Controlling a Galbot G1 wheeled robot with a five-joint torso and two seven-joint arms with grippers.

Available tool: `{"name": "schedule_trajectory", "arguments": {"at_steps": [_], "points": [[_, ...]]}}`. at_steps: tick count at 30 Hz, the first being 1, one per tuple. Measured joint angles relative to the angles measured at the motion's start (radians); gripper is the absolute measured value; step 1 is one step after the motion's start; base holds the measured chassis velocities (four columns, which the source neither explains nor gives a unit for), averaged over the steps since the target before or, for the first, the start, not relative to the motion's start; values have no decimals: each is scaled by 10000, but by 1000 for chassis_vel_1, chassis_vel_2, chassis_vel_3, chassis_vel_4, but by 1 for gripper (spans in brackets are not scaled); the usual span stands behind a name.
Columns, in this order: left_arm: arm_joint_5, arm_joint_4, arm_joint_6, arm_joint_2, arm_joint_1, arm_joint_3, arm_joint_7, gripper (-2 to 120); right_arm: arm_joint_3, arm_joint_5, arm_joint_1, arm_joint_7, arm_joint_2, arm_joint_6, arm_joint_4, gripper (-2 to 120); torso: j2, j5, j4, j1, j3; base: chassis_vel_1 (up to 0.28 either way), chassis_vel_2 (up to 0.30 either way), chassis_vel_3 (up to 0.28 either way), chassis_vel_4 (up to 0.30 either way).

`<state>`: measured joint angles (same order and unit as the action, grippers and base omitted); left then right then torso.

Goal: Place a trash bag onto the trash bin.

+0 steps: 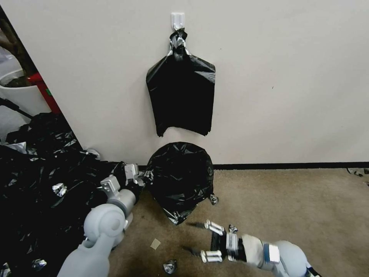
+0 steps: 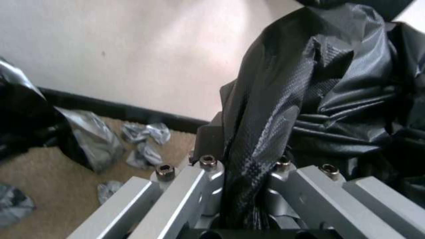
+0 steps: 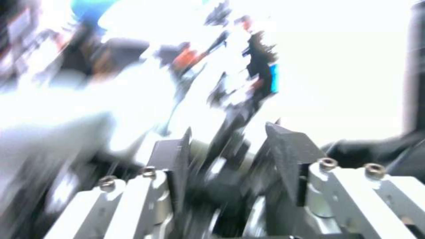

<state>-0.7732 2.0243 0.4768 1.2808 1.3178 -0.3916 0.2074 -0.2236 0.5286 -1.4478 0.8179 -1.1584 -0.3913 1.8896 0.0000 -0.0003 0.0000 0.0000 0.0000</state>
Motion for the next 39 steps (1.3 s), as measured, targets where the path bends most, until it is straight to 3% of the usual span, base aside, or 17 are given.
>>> {"name": "schedule_trajectory", "arguments": {"at_steps": [1, 2, 5, 6, 7, 8, 9, 10, 11, 18, 21, 24, 29, 33, 39], "points": [[103, -18, -75, 54, 92, 86, -40, 7, 497, 289, 82, -1568, -59, 269, 280, 37, 0, 4, -1, 0, 0, 0, 0, 0, 0], [103, -18, -75, 54, 92, 86, -40, 7, 497, 289, 82, -1568, -59, 269, 280, 37, 0, 4, -1, 0, 0, 0, 0, 0, 0], [425, -35, -232, 142, 283, 228, -195, 7, 1464, 460, 401, -5055, -268, 1248, 739, 24, 0, 2, 0, 0, 0, 0, 0, 0, 0], [425, -35, -232, 142, 283, 228, -195, 7, 1464, 460, 401, -5055, -268, 1248, 739, 24, 0, 2, 0, 0, 0, 0, 0, 0, 0], [531, -28, -310, 163, 390, 261, -238, 7, 1856, 423, 631, -7210, -415, 2222, 868, 18, 0, 2, 0, 0, 1, 0, 0, 0, 0], [558, 1, -337, 168, 448, 274, -248, 7, 2018, 403, 767, -8262, -502, 2766, 910, 14, 0, 1, 0, 0, 1, 0, 0, 0, 0], [558, 1, -337, 168, 448, 274, -248, 7, 2018, 403, 767, -8262, -502, 2766, 910, 14, 0, 1, 0, 0, 1, 0, 0, 0, 0], [628, 87, -405, 170, 545, 283, -279, 7, 2247, 374, 954, -9738, -623, 3543, 944, 6, 0, 4, 1, 0, 0, 0, 0, 0, 0], [691, 150, -474, 166, 626, 286, -320, 7, 2372, 352, 1054, -10406, -684, 3915, 952, 1, 0, 3, 0, 0, 1, 0, 0, 0, 0], [1226, 340, -984, 138, 967, 328, -773, 7, 2966, 404, 1566, -12063, -909, 5070, 1067, 0, 0, 2, 0, -1, 0, 0, 0, 0, 0], [2048, 346, -1685, 154, 1262, 510, -1519, 7, 3355, 888, 2186, -13009, -1217, 5712, 957, 0, 0, 3, 0, 0, 1, 0, 0, 0, 0], [2232, 315, -1867, 169, 1352, 583, -1720, 7, 3443, 1101, 2398, -13347, -1311, 5944, 888, 0, 0, 3, 1, 0, 1, 0, 0, 0, 0], [2856, 209, -2712, 246, 1740, 807, -2446, 7, 3627, 2130, 3110, -15541, -1488, 7752, 386, 0, 0, 2, 0, 0, 1, 0, 0, 0, 0], [3072, 206, -3037, 245, 1780, 809, -2612, 7, 3623, 2605, 3285, -16323, -1416, 8650, 267, 0, 0, 3, 0, 0, 1, 0, 0, 0, 0], [3305, 178, -3430, 268, 1781, 812, -2773, 7, 3633, 2947, 3297, -16574, -1294, 9103, 358, 0, 0, 3, 0, 0, 1, 0, 0, 0, 0]]}}
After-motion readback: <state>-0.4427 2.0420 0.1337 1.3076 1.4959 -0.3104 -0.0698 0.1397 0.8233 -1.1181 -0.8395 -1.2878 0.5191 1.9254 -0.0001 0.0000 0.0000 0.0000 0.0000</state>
